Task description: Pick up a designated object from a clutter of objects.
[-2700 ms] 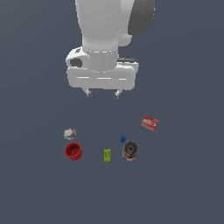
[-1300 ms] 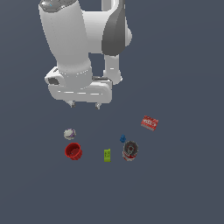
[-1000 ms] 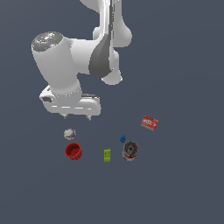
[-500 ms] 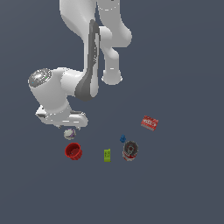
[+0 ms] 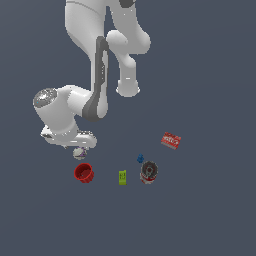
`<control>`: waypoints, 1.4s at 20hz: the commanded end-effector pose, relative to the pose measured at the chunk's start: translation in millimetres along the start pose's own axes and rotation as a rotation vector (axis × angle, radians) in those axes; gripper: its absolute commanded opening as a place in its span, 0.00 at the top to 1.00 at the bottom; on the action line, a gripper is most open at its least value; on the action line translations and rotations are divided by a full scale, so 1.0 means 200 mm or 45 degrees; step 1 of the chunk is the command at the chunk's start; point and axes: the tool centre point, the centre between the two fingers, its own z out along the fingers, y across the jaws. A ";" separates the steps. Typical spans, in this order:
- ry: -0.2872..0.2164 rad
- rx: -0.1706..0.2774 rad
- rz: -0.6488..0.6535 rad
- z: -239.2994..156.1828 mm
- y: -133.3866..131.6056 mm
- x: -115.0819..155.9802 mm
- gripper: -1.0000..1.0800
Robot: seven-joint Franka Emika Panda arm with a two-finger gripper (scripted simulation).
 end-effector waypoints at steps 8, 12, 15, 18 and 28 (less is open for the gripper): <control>0.002 0.000 -0.001 0.11 0.00 0.00 0.04; 0.002 -0.001 -0.001 0.21 0.00 0.00 0.04; 0.003 -0.001 -0.002 0.24 0.00 0.00 0.04; 0.003 -0.001 -0.002 0.26 0.00 0.00 0.04; 0.003 -0.001 -0.002 0.26 0.00 0.00 1.00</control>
